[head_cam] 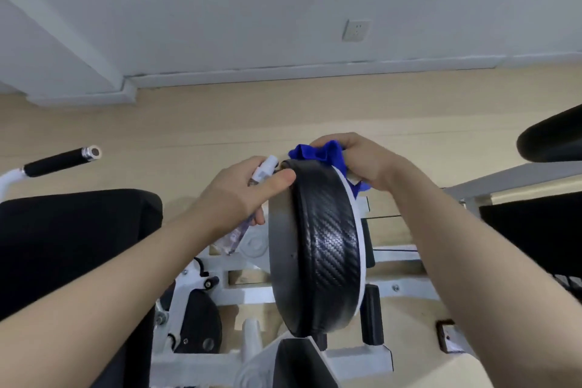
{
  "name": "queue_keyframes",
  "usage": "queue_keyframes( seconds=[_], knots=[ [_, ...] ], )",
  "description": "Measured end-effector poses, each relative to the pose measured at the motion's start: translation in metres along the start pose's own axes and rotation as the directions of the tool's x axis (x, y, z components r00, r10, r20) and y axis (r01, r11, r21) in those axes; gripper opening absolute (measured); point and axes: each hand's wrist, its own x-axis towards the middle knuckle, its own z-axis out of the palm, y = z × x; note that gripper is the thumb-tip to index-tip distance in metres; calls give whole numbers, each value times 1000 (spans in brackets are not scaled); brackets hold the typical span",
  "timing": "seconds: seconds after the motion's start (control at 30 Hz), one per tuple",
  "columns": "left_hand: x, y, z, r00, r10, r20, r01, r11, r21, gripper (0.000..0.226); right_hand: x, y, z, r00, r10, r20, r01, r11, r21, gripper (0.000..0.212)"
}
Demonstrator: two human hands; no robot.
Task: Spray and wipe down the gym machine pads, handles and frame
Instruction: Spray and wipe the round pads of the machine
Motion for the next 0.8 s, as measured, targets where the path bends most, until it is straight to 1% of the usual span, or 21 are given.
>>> queue_keyframes(
  seconds=[0.03, 0.1, 0.13, 0.2, 0.23, 0.27, 0.3, 0.37, 0.4, 0.47, 0.5, 0.53, 0.6, 0.63, 0.7, 0.77, 0.8],
  knots=[
    [2, -6, -3, 1000, -17, -21, 16, 999, -45, 51, 3, -7, -6, 999, -12, 50, 10, 999, 31, 40],
    [8, -15, -7, 997, -53, -57, 46, 992, -113, 41, 14, -12, -7, 993, -13, 117, 4, 997, 71, 44],
    [12, -17, -7, 996, -59, -63, 51, 991, -128, 34, 20, -9, -2, 992, 18, 124, -26, 998, 64, 39],
    [17, -17, -7, 998, -31, -63, 24, 994, -106, 22, 32, 8, 12, 986, 126, 107, -125, 992, -12, 16],
    [19, -15, -6, 999, -4, -44, 1, 997, -73, 20, 39, 19, 17, 979, 191, 71, -185, 979, -87, 11],
    [22, -15, -6, 1000, 12, -9, -12, 999, -44, 22, 43, 28, 22, 967, 251, 42, -239, 954, -178, 10],
    [25, -15, -6, 999, 16, 42, -16, 1000, -17, 25, 47, 37, 23, 959, 282, 34, -264, 930, -255, 10],
    [32, -16, -6, 988, 1, 155, -4, 1000, 20, 28, 53, 39, 21, 953, 290, 85, -248, 912, -326, 10],
    [34, -17, -5, 980, 10, 199, -19, 999, 44, 27, 51, 33, 19, 951, 277, 138, -230, 931, -285, 11],
    [37, -20, 0, 975, 41, 218, -59, 995, 78, 22, 44, 22, 14, 945, 215, 247, -208, 977, -55, 15],
    [37, -21, 3, 977, 57, 203, -76, 993, 88, 18, 39, 22, 12, 952, 157, 261, -172, 985, 33, 19],
    [37, -23, 4, 980, 69, 188, -87, 992, 92, 18, 34, 24, 11, 962, 105, 253, -128, 989, 77, 21],
    [37, -27, 8, 978, 86, 189, -104, 990, 91, 23, 23, 40, 16, 979, 70, 190, -82, 995, 53, 19],
    [38, -30, 11, 975, 98, 198, -120, 988, 102, 26, 21, 49, 19, 983, 93, 156, -98, 995, 20, 16],
    [37, -33, 13, 973, 89, 214, -114, 987, 110, 22, 15, 56, 25, 981, 126, 148, -123, 992, -25, 11],
    [38, -31, 15, 971, 84, 225, -106, 991, 88, 16, 0, 49, 20, 985, 88, 151, -92, 995, 24, 11],
    [36, -30, 15, 971, 91, 223, -113, 990, 86, 18, -9, 41, 17, 988, 49, 143, -61, 995, 75, 14]
  ],
)
